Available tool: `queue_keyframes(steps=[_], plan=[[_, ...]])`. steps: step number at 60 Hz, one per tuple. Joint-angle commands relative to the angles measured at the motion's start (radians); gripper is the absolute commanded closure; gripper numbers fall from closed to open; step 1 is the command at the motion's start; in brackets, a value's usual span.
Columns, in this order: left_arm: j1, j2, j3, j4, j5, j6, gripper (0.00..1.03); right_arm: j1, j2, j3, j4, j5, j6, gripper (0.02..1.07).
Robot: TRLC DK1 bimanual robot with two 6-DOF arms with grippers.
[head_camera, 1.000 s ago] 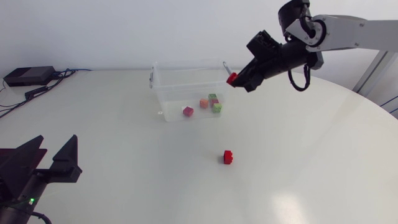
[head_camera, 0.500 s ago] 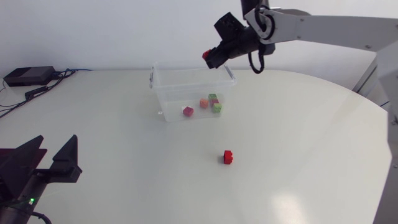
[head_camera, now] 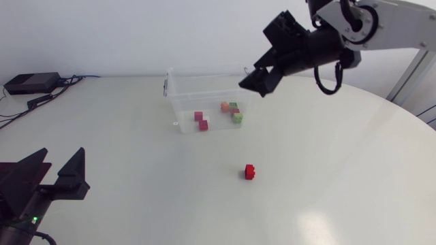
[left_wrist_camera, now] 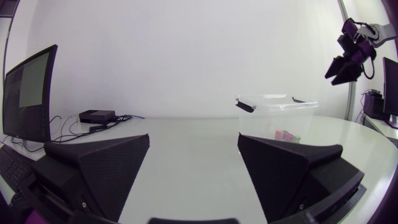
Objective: Place the duplo bricks in the container
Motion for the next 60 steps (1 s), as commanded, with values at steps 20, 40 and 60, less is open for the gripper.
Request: queue_keyframes(steps=[20,40,60], plan=[[0.006,-0.007,-0.019,0.012,0.001,0.006,0.04,0.058,0.028,-0.369,-0.095,-0.026,-0.29,0.06],[0.006,-0.007,-0.019,0.012,0.001,0.006,0.04,0.115,0.193,-0.359,-0.088,-0.006,-0.386,0.07],[0.006,-0.007,-0.019,0.012,0.001,0.006,0.04,0.073,0.307,-0.27,-0.108,-0.009,-0.445,0.07]])
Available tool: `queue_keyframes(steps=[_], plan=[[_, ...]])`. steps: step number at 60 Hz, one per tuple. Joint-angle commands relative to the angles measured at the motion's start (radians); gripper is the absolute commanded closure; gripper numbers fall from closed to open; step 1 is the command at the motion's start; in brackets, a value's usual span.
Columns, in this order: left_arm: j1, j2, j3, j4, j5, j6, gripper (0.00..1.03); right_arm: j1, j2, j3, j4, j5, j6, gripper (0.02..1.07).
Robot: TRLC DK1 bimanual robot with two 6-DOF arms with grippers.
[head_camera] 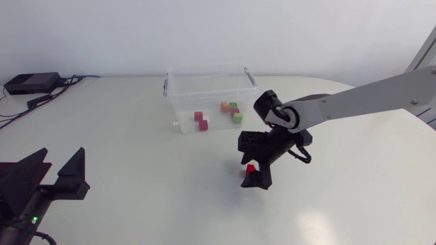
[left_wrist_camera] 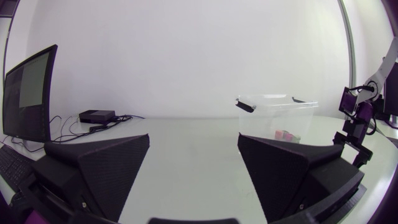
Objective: Place the duplo bricks in the container
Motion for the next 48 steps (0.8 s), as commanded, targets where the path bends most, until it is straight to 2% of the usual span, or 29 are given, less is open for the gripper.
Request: queue_keyframes(steps=[1,23,48], plan=[[0.006,-0.007,-0.019,0.012,0.001,0.006,0.04,-0.019,0.036,0.032,-0.015,0.001,-0.048,0.07],[0.006,-0.007,-0.019,0.012,0.001,0.006,0.04,-0.091,0.018,0.076,-0.041,-0.007,0.021,0.07],[0.006,-0.007,-0.019,0.012,0.001,0.006,0.04,-0.065,0.004,-0.027,0.008,0.002,0.076,0.07]])
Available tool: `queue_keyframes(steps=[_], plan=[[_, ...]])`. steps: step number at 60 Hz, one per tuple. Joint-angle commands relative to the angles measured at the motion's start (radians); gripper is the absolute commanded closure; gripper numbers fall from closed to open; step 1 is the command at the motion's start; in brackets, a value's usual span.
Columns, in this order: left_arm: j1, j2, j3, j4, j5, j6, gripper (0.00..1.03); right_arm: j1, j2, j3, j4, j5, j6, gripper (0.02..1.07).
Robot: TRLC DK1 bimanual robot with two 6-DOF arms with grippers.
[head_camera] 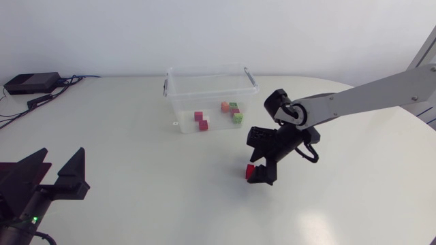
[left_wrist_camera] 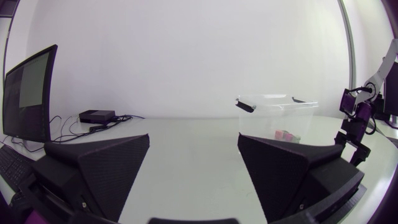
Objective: Place the duplo bricks in the container
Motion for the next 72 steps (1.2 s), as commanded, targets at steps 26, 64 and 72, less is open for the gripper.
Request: queue_keyframes(steps=[26,64,72], plan=[[0.006,-0.007,-0.019,0.012,0.001,0.006,0.04,0.036,0.001,-0.071,0.115,0.046,0.038,0.85],[0.006,-0.009,-0.019,0.012,0.001,0.006,0.04,0.01,-0.118,0.461,-0.017,0.069,0.319,0.84],[0.006,-0.007,-0.019,0.012,0.001,0.006,0.04,0.01,-0.055,0.545,0.099,0.096,0.42,0.83]])
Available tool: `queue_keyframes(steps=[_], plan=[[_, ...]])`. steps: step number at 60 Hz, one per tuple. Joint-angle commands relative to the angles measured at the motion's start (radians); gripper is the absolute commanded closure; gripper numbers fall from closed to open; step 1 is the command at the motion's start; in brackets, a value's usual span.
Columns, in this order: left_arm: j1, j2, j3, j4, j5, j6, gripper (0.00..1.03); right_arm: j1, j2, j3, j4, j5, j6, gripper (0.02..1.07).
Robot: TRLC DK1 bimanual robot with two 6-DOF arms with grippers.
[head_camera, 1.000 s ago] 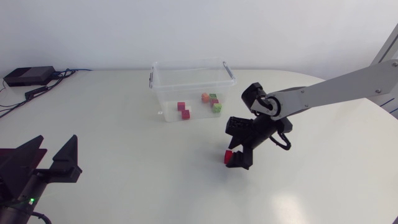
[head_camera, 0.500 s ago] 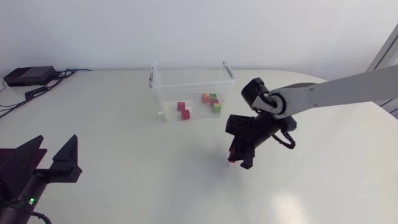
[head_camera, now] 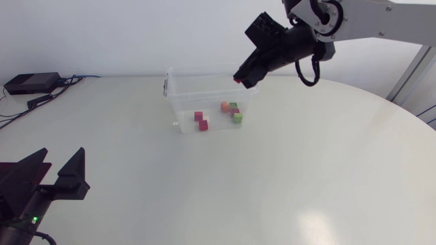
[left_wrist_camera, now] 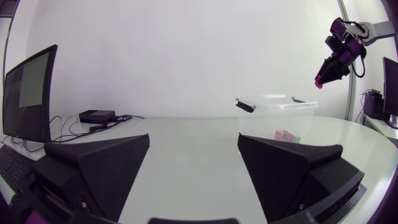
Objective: Place the duplo bricks in the container
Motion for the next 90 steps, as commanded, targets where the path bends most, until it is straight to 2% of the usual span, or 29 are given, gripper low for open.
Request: queue_keyframes(steps=[1,13,19,22,25,27,28,30,31,32,34,40,54,65,73,79,90], plan=[[0.006,-0.007,-0.019,0.012,0.001,0.006,0.04,-0.004,0.067,0.044,0.051,0.02,0.087,0.83],[0.006,-0.009,-0.019,0.012,0.001,0.006,0.04,0.007,0.143,0.065,0.261,0.117,0.167,0.82],[0.006,-0.007,-0.019,0.012,0.001,0.006,0.04,0.011,0.188,0.053,0.404,0.166,0.204,0.76],[0.006,-0.007,-0.019,0.012,0.001,0.006,0.04,0.022,0.238,0.083,0.411,0.194,0.202,0.75],[0.006,-0.009,-0.019,0.012,0.001,0.006,0.04,0.039,0.321,0.18,0.319,0.203,0.19,0.74],[0.006,-0.007,-0.019,0.012,0.001,0.006,0.04,0.051,0.378,0.249,0.238,0.235,0.182,0.68],[0.006,-0.007,-0.019,0.012,0.001,0.006,0.04,0.056,0.396,0.274,0.218,0.272,0.184,0.58],[0.006,-0.009,-0.019,0.012,0.001,0.006,0.04,0.06,0.406,0.281,0.218,0.281,0.176,0.32],[0.006,-0.007,-0.019,0.012,0.001,0.006,0.04,0.062,0.406,0.281,0.217,0.283,0.176,0.13],[0.006,-0.007,-0.019,0.012,0.001,0.006,0.04,0.062,0.401,0.278,0.215,0.284,0.177,0.03],[0.006,-0.007,-0.019,0.012,0.001,0.006,0.04,0.06,0.37,0.255,0.227,0.287,0.184,0.07],[0.006,-0.007,-0.019,0.012,0.001,0.006,0.04,0.042,0.231,0.137,0.336,0.289,0.216,0.07],[0.006,-0.007,-0.019,0.012,0.001,0.006,0.04,-0.032,-0.051,-0.111,0.437,0.329,0.268,0.07],[0.006,-0.007,-0.019,0.012,0.001,0.006,0.04,-0.134,-0.203,-0.279,0.47,0.438,0.276,0.07],[0.006,-0.007,-0.019,0.012,0.001,0.006,0.04,-0.229,-0.346,-0.447,0.508,0.439,0.266,0.07],[0.006,-0.009,-0.019,0.012,0.001,0.006,0.04,-0.289,-0.464,-0.615,0.597,0.436,0.207,0.07],[0.006,-0.007,-0.019,0.012,0.001,0.006,0.04,-0.387,-0.633,-0.817,0.642,0.369,0.202,0.07]])
